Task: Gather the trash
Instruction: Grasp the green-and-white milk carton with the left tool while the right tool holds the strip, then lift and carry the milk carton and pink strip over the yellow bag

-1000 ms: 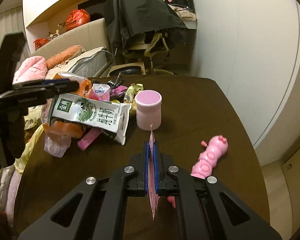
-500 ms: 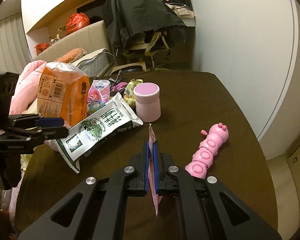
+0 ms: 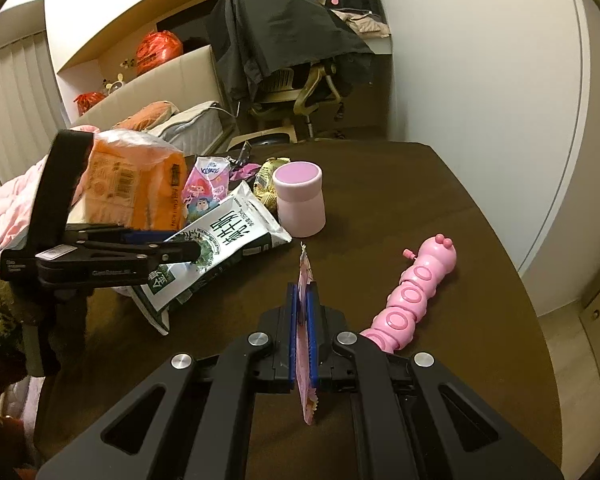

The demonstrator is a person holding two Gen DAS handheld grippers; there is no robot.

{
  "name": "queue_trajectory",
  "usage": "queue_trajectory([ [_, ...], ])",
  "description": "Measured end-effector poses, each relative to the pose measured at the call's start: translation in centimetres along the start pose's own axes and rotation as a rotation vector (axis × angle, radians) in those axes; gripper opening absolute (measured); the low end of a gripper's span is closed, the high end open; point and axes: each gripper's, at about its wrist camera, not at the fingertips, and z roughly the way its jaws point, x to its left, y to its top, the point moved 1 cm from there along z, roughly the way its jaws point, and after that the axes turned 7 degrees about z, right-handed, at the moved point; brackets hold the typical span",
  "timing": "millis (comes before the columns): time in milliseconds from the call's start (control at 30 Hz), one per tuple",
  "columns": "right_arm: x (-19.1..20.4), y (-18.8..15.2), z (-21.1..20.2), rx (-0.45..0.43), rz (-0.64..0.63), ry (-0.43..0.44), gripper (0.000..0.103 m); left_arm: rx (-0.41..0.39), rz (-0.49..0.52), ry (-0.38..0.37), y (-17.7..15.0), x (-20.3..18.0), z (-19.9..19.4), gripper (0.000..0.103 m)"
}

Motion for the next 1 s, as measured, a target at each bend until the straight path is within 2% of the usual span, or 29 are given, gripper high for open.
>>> queue_trajectory([
  [33, 0.1, 0.1, -0.1, -0.003, -0.002, -0.002, 0.006, -0.010, 0.000, -0.006, -0.1, -0.2, -0.6, 0.027],
  [267, 0.5, 0.8, -1.2, -0.025, -0.021, -0.020, 0.006, 0.003, -0.011, -0.099, -2.5, -2.3, -3.0, 0.026],
  [433, 0.1, 0.6, -2.2, -0.038, -0.022, -0.034, 0.006, -0.008, 0.002, -0.133, -4.9, -4.3, -4.6, 0.026],
  [633, 0.2, 0.0, -3.9, -0.050, -0.032, -0.048, 0.006, -0.060, 0.037, -0.093, -5.9, -6.2, -6.5, 0.025],
  [867, 1.6, -0.3, -5.4, -0.067, -0.063, -0.042, 0.006, -0.098, 0.055, -0.053, -6.2, -6.6, -8.8, 0.024],
  [1000, 2.4, -0.7, -5.6, -0.063, -0.085, -0.034, 0.006, -0.060, 0.060, -0.054, -7.4, -5.9, -8.7, 0.025],
])
